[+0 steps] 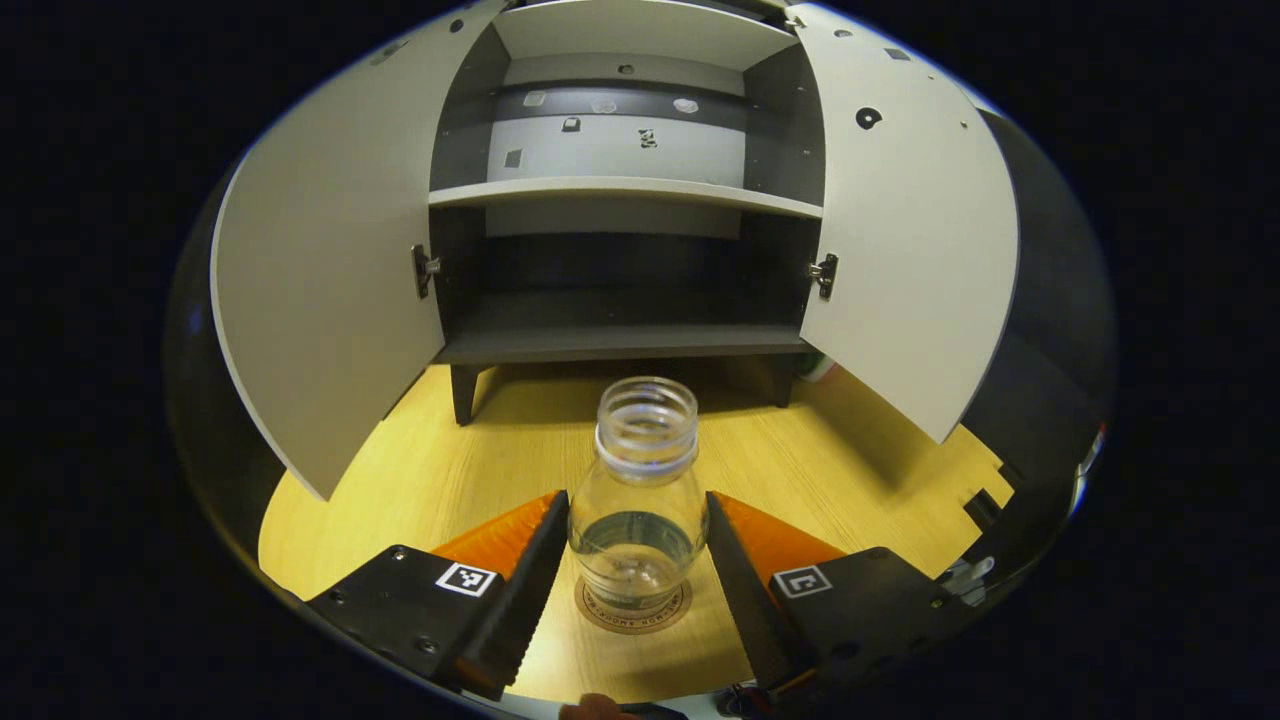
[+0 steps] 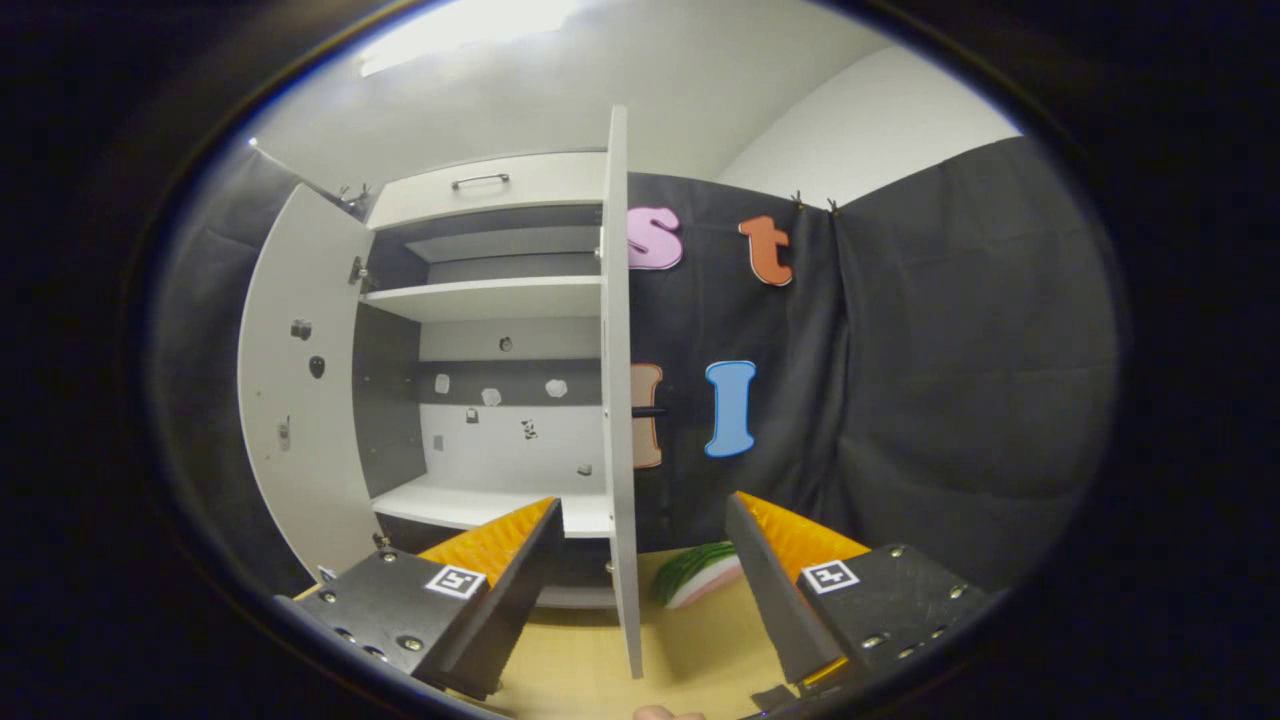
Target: Grasp the bottle in the cabinet with the left hand and place it on the coaster, then close the right door with the right hand and the left door with the left hand.
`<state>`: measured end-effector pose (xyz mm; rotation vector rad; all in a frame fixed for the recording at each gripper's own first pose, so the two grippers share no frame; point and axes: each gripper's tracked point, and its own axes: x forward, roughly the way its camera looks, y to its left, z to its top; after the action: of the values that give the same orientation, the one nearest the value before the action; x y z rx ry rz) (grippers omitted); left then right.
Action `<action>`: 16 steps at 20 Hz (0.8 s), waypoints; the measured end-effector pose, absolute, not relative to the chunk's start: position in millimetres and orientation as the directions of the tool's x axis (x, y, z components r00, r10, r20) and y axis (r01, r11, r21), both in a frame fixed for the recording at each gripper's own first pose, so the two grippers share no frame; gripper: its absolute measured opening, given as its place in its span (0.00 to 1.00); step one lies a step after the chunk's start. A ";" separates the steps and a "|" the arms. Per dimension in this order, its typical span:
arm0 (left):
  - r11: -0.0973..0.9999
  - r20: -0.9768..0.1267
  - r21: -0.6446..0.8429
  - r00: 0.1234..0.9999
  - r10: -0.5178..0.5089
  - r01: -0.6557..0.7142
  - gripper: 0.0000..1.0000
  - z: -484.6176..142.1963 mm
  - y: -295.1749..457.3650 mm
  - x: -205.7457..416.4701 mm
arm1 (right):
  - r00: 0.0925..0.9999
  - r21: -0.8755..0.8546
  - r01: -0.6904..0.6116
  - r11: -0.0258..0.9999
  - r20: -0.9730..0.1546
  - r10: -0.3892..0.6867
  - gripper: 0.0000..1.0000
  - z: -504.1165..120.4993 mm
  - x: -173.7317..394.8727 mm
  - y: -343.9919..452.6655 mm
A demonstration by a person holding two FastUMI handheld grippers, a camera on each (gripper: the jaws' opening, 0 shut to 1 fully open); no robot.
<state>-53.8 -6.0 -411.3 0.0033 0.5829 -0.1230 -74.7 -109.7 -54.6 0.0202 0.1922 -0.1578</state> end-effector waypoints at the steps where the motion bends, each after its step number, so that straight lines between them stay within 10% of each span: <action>1: 0.993 -0.543 -0.026 0.832 -0.112 0.117 0.86 -407.9 -5.6 -51.1 | 0.969 0.008 0.160 0.987 -0.192 -0.156 0.99 -54.6 -75.0 -110.3; 16: 0.994 -0.324 -0.038 0.939 -0.113 0.106 0.85 -239.7 -5.5 -39.3 | 0.975 -0.008 0.166 0.986 -0.148 -0.165 0.97 -47.4 -57.4 -118.8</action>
<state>-39.3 -5.5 -239.7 -0.0203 0.3319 -0.1120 -57.4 -118.8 -47.4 0.0045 0.1487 -0.1671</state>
